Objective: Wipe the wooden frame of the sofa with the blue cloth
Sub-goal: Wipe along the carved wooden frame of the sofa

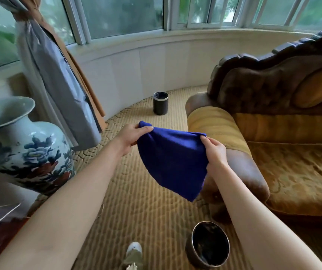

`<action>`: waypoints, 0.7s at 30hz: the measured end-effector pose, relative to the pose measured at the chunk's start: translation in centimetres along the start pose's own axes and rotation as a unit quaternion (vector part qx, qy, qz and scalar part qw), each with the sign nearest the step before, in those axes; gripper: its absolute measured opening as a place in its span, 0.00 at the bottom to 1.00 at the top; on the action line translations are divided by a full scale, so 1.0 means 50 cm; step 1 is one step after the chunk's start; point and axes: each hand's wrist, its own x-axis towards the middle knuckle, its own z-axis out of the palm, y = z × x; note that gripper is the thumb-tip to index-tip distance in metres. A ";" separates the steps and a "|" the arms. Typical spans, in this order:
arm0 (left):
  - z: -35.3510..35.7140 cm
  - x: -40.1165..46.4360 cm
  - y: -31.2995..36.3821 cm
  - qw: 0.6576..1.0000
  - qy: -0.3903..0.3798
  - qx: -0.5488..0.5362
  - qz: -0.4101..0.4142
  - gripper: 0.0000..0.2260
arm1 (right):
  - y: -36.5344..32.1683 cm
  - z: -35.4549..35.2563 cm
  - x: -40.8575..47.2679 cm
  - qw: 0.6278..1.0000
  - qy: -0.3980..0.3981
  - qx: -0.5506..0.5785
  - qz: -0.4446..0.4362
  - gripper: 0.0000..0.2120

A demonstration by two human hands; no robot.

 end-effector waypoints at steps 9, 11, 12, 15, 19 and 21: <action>-0.141 0.357 0.078 0.995 -0.050 0.075 0.029 0.02 | -0.044 0.179 0.215 0.982 -0.107 0.104 0.114 0.24; -0.160 0.426 0.098 0.993 -0.075 0.087 0.033 0.03 | -0.043 0.206 0.254 0.981 -0.144 0.070 0.113 0.26; -0.167 0.463 0.108 0.991 -0.084 0.096 0.037 0.05 | -0.047 0.220 0.274 0.980 -0.156 0.055 0.114 0.26; -0.176 0.565 0.128 0.986 -0.094 0.128 0.046 0.09 | -0.059 0.252 0.343 0.976 -0.183 0.006 0.117 0.25; -0.167 0.702 0.143 0.986 -0.071 0.145 0.036 0.12 | -0.072 0.289 0.455 0.959 -0.221 -0.136 0.109 0.22; -0.155 0.772 0.152 0.985 -0.052 0.157 0.039 0.12 | -0.079 0.309 0.529 0.935 -0.200 -0.288 0.060 0.17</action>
